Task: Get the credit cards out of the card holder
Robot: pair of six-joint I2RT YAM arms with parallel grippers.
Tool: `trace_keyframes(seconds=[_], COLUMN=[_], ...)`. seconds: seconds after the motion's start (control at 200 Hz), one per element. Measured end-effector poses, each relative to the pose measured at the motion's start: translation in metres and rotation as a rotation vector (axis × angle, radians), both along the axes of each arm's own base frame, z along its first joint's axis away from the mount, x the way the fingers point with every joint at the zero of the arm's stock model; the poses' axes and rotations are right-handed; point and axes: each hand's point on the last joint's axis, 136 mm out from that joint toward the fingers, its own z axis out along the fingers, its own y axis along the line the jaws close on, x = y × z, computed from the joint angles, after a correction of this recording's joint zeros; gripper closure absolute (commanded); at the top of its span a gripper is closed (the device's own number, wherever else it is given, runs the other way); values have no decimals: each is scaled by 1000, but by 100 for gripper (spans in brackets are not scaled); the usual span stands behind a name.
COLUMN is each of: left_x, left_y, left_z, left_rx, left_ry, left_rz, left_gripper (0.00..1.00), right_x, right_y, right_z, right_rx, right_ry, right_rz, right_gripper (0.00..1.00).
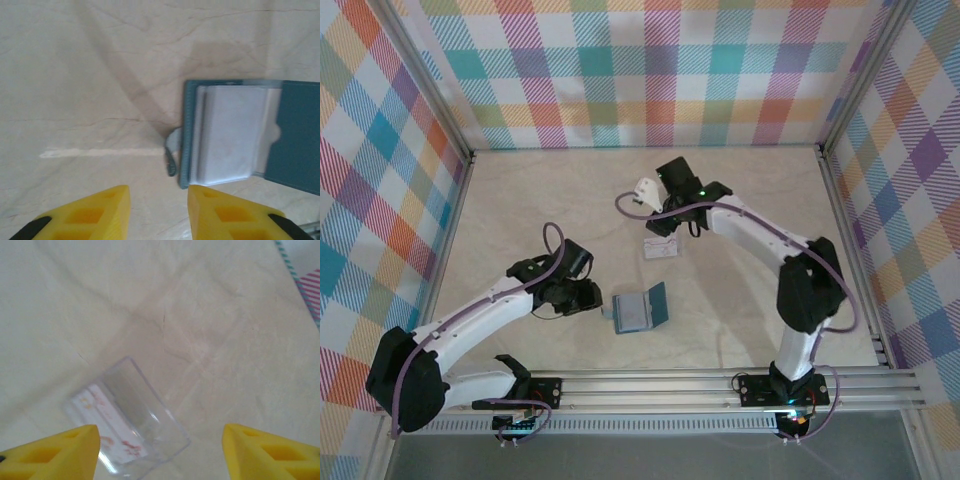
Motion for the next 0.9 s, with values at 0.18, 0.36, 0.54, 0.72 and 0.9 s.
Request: trace_keyframes(seconds=[0.18, 0.36, 0.54, 0.72, 0.9], left_x=[7, 12, 12, 12, 6], left_y=[-34, -61, -63, -56, -38], left_z=[8, 3, -17, -32, -51], left_rx=[-59, -74, -40, -10, 17], left_ry=[-1, 21, 63, 96, 132], left_rz=[-70, -130, -141, -128, -97], left_gripper=[68, 76, 83, 86, 88], right_x=[-49, -97, -140, -168, -183], right_y=[-3, 2, 14, 26, 37], right_z=[20, -5, -33, -44, -56], right_rx=[277, 418, 441, 441, 428], right_ry=[199, 478, 694, 829, 911], right_rz=[-202, -382, -487, -553, -612], right_gripper=[51, 58, 64, 71, 76])
